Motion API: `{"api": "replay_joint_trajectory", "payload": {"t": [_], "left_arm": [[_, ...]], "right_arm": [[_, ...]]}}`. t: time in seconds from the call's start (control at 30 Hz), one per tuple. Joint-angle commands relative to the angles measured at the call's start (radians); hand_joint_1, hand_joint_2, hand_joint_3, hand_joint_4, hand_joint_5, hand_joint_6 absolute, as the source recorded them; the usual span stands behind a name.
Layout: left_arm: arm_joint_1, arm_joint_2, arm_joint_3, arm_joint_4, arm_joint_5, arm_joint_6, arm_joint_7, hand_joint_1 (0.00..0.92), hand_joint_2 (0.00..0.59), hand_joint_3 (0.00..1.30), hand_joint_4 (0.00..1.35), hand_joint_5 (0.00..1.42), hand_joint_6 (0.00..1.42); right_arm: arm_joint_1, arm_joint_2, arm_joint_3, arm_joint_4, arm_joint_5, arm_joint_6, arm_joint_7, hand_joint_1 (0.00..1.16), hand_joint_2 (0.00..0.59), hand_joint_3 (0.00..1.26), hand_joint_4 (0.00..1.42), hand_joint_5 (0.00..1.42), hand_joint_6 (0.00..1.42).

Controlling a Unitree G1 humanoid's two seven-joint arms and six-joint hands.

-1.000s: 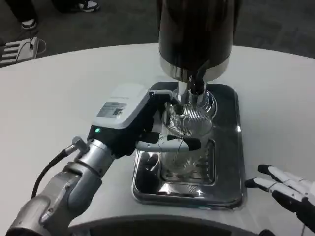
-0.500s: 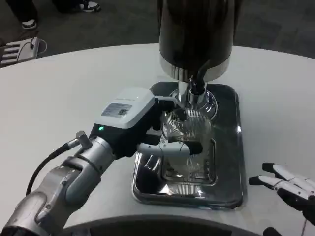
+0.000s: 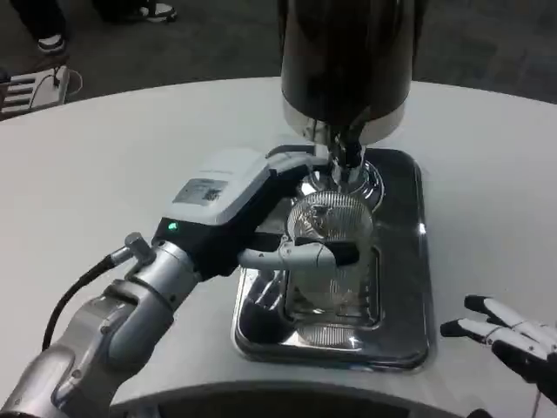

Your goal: Grasp the cup under the faucet to collect the drink, then remove the cup.

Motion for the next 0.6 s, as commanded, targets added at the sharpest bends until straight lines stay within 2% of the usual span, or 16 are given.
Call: {"api": "replay_joint_trajectory", "payload": {"t": [0.03, 0.17, 0.33, 0.43, 0.5, 0.6], "left_arm": [[0.070, 0.039, 0.041, -0.061, -0.032, 0.003, -0.002, 0.000, 0.047, 0.30, 0.21, 0.43, 0.78], [0.155, 0.065, 0.113, -0.134, -0.094, -0.014, 0.013, 0.000, 0.049, 0.32, 0.26, 0.45, 0.79], [0.224, 0.057, 0.202, -0.213, -0.213, -0.057, 0.012, 0.000, 0.058, 0.34, 0.32, 0.49, 0.80], [0.233, 0.043, 0.228, -0.243, -0.315, -0.086, -0.030, 0.000, 0.071, 0.36, 0.34, 0.43, 0.53], [0.226, 0.035, 0.232, -0.260, -0.402, -0.106, -0.082, 0.000, 0.078, 0.33, 0.32, 0.38, 0.42], [0.211, 0.026, 0.235, -0.280, -0.485, -0.110, -0.150, 0.000, 0.080, 0.30, 0.29, 0.34, 0.33]], "right_arm": [[0.012, 0.018, -0.012, -0.006, 0.011, -0.008, -0.015, 0.49, 0.511, 0.17, 0.02, 0.11, 0.40], [0.006, 0.025, -0.015, -0.005, 0.010, -0.006, -0.021, 0.49, 0.511, 0.17, 0.03, 0.11, 0.40], [-0.015, 0.022, -0.002, -0.002, 0.000, 0.001, -0.022, 0.49, 0.511, 0.17, 0.03, 0.12, 0.39], [-0.036, 0.021, 0.013, -0.001, -0.012, 0.012, -0.019, 0.49, 0.511, 0.17, 0.03, 0.12, 0.39], [-0.049, 0.019, 0.024, 0.000, -0.021, 0.019, -0.017, 0.49, 0.511, 0.17, 0.03, 0.12, 0.38], [-0.064, 0.017, 0.040, 0.001, -0.033, 0.027, -0.014, 0.49, 0.511, 0.18, 0.04, 0.12, 0.37]]}}
